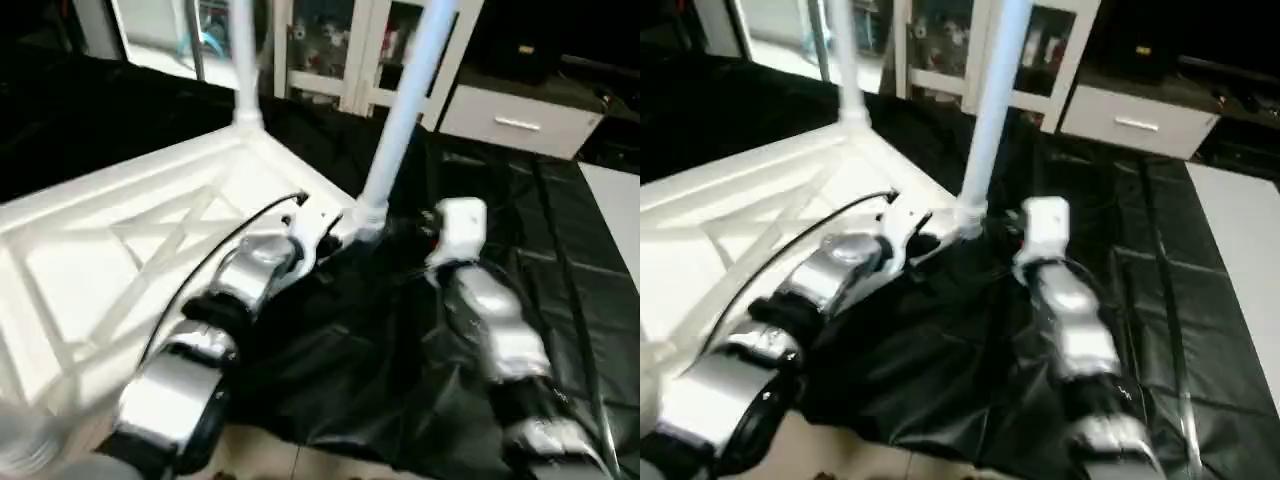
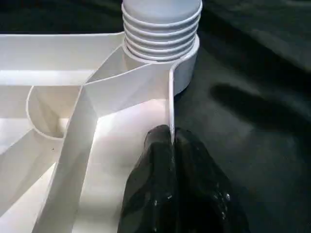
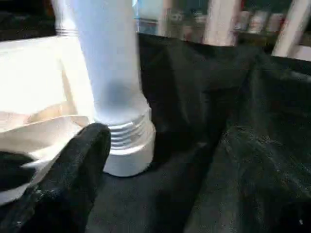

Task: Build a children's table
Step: Insert table leg to table base

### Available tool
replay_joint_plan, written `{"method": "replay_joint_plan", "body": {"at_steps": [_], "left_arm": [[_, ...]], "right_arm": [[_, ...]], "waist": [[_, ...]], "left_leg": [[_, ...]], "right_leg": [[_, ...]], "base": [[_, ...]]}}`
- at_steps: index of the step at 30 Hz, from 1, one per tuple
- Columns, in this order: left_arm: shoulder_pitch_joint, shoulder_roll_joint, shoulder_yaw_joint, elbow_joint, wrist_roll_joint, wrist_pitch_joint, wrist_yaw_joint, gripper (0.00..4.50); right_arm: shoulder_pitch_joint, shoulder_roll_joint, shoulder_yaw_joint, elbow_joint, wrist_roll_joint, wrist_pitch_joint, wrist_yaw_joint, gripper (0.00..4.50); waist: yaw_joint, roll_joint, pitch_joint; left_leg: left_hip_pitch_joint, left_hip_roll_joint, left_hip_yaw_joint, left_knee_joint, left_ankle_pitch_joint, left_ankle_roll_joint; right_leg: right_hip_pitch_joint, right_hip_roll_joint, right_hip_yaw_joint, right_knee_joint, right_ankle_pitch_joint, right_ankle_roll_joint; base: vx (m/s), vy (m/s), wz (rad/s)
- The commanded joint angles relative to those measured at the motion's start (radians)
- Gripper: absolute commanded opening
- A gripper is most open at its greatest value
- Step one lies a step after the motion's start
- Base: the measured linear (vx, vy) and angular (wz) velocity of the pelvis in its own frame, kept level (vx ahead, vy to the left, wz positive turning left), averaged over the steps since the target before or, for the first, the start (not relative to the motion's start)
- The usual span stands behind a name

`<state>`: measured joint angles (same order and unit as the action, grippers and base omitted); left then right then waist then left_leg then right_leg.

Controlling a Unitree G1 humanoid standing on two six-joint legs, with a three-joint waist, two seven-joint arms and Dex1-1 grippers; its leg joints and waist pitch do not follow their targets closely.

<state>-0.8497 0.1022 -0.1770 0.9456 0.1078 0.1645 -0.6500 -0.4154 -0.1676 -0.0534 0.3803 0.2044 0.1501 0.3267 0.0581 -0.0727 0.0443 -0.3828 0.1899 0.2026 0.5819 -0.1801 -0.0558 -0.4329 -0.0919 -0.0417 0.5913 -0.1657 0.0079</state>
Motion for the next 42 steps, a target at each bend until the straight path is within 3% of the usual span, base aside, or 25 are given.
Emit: {"method": "replay_joint_plan", "body": {"at_steps": [1, 3, 4, 6, 10, 13, 15, 20, 24, 28, 32, 33, 36, 39, 42], "left_arm": [[0.051, 0.015, -0.056, -0.035, -0.002, -0.046, -0.138, 0.0], [0.081, 0.051, -0.088, -0.073, 0.001, -0.052, -0.233, 0.0], [0.096, 0.072, -0.105, -0.091, 0.002, -0.066, -0.284, 0.0], [0.122, 0.106, -0.135, -0.129, -0.004, -0.083, -0.384, 0.0], [0.176, 0.182, -0.2, -0.221, -0.012, -0.1, -0.571, 0.0], [0.178, 0.19, -0.205, -0.225, -0.009, -0.108, -0.584, 0.0], [0.19, 0.211, -0.216, -0.257, -0.01, -0.114, -0.63, 0.0], [0.205, 0.232, -0.227, -0.312, -0.026, -0.095, -0.684, 0.0], [0.21, 0.237, -0.235, -0.325, -0.028, -0.09, -0.704, 0.0], [0.218, 0.238, -0.24, -0.346, -0.029, -0.083, -0.721, 0.0], [0.219, 0.239, -0.242, -0.356, -0.027, -0.081, -0.72, 0.0], [0.219, 0.24, -0.243, -0.358, -0.028, -0.078, -0.72, 0.0], [0.219, 0.242, -0.247, -0.361, -0.027, -0.075, -0.72, 0.0], [0.22, 0.244, -0.249, -0.365, -0.025, -0.072, -0.717, 0.0], [0.221, 0.244, -0.248, -0.367, -0.024, -0.071, -0.717, 0.0]], "right_arm": [[0.038, -0.072, 0.031, -0.101, 0.044, 0.051, 0.154, 4.46], [0.094, -0.166, 0.076, -0.157, 0.056, 0.068, 0.304, 4.46], [0.123, -0.212, 0.091, -0.178, 0.066, 0.068, 0.378, 4.46], [0.167, -0.274, 0.1, -0.206, 0.089, 0.057, 0.482, 4.46], [0.228, -0.37, 0.099, -0.267, 0.136, 0.069, 0.643, 4.46], [0.23, -0.379, 0.099, -0.275, 0.14, 0.075, 0.657, 4.46], [0.223, -0.401, 0.104, -0.294, 0.16, 0.088, 0.697, 4.46], [0.2, -0.423, 0.136, -0.321, 0.182, 0.111, 0.784, 4.46], [0.178, -0.415, 0.165, -0.308, 0.153, 0.106, 0.795, 4.46], [0.137, -0.39, 0.189, -0.267, 0.126, 0.094, 0.789, 4.46], [0.108, -0.377, 0.201, -0.228, 0.116, 0.09, 0.791, 4.46], [0.104, -0.376, 0.203, -0.223, 0.116, 0.09, 0.793, 4.19], [0.08, -0.369, 0.206, -0.193, 0.111, 0.088, 0.801, 4.19], [0.065, -0.367, 0.204, -0.174, 0.108, 0.08, 0.806, 3.75], [0.062, -0.368, 0.203, -0.17, 0.108, 0.077, 0.809, 3.68]], "waist": [[0.006, 0.002, -0.05], [0.012, -0.001, -0.051], [0.017, 0.004, -0.047], [0.022, 0.001, -0.046], [0.029, 0.001, -0.044], [0.025, 0.003, -0.036], [0.024, 0.002, -0.038], [0.027, 0.001, -0.044], [0.029, 0.001, -0.047], [0.027, 0.006, -0.048], [0.029, 0.005, -0.049], [0.029, 0.005, -0.049], [0.029, 0.004, -0.049], [0.028, 0.001, -0.051], [0.029, 0.002, -0.052]], "left_leg": [[0.021, 0.039, -0.014, -0.067, -0.212, 0.094], [0.02, 0.041, -0.016, -0.066, -0.219, 0.093], [0.025, 0.046, -0.013, -0.067, -0.225, 0.091], [0.02, 0.045, -0.015, -0.07, -0.252, 0.081], [0.026, 0.051, -0.019, -0.076, -0.318, 0.048], [0.031, 0.05, -0.02, -0.083, -0.369, 0.027], [0.033, 0.052, -0.026, -0.086, -0.395, 0.011], [0.029, 0.051, -0.022, -0.082, -0.318, 0.025], [0.028, 0.049, -0.019, -0.078, -0.268, 0.037], [0.03, 0.048, -0.019, -0.077, -0.261, 0.032], [0.034, 0.049, -0.017, -0.076, -0.258, 0.028], [0.033, 0.049, -0.018, -0.077, -0.259, 0.026], [0.033, 0.048, -0.017, -0.076, -0.26, 0.026], [0.032, 0.047, -0.017, -0.074, -0.255, 0.026], [0.032, 0.047, -0.017, -0.073, -0.24, 0.03]], "right_leg": [[0.06, -0.046, 0.032, -0.063, -0.141, -0.219], [0.066, -0.046, 0.032, -0.064, -0.148, -0.209], [0.057, -0.047, 0.035, -0.065, -0.148, -0.213], [0.061, -0.048, 0.033, -0.069, -0.19, -0.205], [0.053, -0.053, 0.034, -0.074, -0.273, -0.191], [0.046, -0.051, 0.034, -0.083, -0.344, -0.175], [0.048, -0.057, 0.034, -0.086, -0.389, -0.162], [0.056, -0.054, 0.034, -0.07, -0.261, -0.193], [0.059, -0.053, 0.033, -0.065, -0.205, -0.209], [0.059, -0.053, 0.033, -0.063, -0.198, -0.22], [0.059, -0.051, 0.032, -0.06, -0.179, -0.233], [0.06, -0.051, 0.032, -0.059, -0.175, -0.234], [0.061, -0.051, 0.032, -0.059, -0.173, -0.234], [0.062, -0.053, 0.032, -0.059, -0.179, -0.234], [0.063, -0.052, 0.032, -0.055, -0.161, -0.236]], "base": [[0.0, 0.0, 0.0], [0.0, 0.0, 0.0], [0.0, 0.0, 0.0], [0.0, 0.0, 0.0], [0.0, 0.0, 0.0], [0.0, 0.0, 0.0], [0.0, 0.0, 0.0], [0.0, 0.0, 0.0], [0.0, 0.0, 0.0], [0.0, 0.0, 0.0], [0.0, 0.0, 0.0], [0.0, 0.0, 0.0], [0.0, 0.0, 0.0], [0.0, 0.0, 0.0], [0.0, 0.0, 0.0]]}}
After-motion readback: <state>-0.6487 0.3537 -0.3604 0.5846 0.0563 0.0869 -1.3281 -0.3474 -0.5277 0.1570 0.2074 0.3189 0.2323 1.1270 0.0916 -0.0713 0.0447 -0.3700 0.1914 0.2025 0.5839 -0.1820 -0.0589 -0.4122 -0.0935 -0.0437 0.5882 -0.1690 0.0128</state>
